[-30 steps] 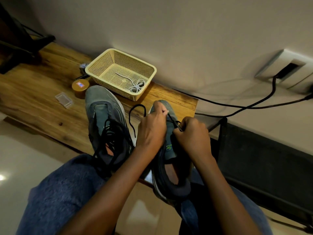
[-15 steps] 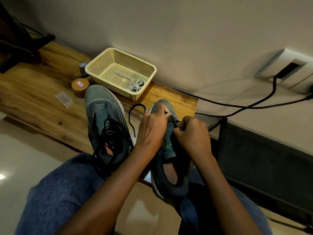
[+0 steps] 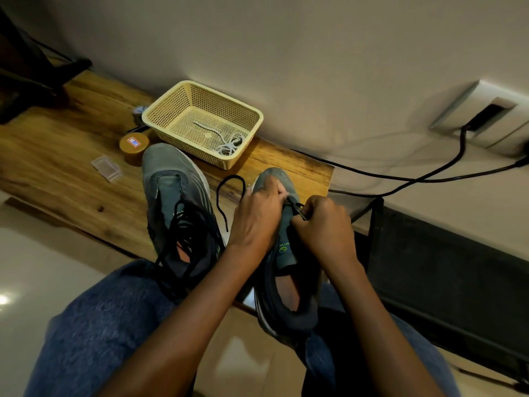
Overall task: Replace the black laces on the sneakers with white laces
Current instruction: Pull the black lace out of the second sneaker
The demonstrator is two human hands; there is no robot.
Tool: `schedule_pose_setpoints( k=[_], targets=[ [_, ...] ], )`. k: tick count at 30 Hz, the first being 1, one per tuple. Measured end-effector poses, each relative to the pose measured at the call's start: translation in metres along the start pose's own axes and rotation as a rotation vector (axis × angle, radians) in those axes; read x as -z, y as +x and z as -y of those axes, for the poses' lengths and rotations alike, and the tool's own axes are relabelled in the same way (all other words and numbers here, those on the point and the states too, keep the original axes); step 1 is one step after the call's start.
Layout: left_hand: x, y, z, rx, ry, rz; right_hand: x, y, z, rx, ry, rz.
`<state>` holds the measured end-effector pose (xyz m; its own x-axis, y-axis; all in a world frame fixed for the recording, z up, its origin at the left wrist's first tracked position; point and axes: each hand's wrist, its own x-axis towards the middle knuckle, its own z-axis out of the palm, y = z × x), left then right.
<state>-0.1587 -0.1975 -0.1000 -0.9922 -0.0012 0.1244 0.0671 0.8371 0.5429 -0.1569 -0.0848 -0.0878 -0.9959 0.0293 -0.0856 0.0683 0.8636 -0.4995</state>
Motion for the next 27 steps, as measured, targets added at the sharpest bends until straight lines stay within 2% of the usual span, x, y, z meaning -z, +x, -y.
schedule_pose_setpoints(
  k=[3,5,11,16,18,22,23,27],
  targets=[
    [-0.0013,-0.0011,0.0005,0.077,-0.101,-0.042,0.0006,-0.0004,0.0006,-0.003,0.003,-0.004],
    [-0.0004,-0.0002,0.0017,0.093,-0.136,-0.009,0.0003,-0.0007,-0.0001,0.001,-0.014,0.002],
    [0.0012,-0.0018,0.0046,-0.019,0.009,0.043,-0.0002,0.0000,-0.0009,0.023,-0.033,0.013],
    [0.0013,0.0016,0.0034,0.043,0.002,-0.037,0.0014,0.0003,-0.0017,-0.014,-0.008,0.007],
    [-0.0020,0.0000,0.0006,0.096,-0.070,-0.075,0.0020,0.0005,-0.0018,-0.026,0.009,0.001],
    [-0.0034,0.0018,0.0001,0.388,-0.495,-0.253,0.0025,0.0006,-0.0020,-0.030,0.021,-0.002],
    [-0.0019,0.0020,0.0001,0.403,-0.513,-0.265,0.0022,0.0004,-0.0018,-0.024,0.019,-0.004],
    [0.0015,-0.0020,0.0003,0.184,-0.247,-0.132,0.0021,0.0004,-0.0010,-0.004,0.006,-0.001]
  ],
)
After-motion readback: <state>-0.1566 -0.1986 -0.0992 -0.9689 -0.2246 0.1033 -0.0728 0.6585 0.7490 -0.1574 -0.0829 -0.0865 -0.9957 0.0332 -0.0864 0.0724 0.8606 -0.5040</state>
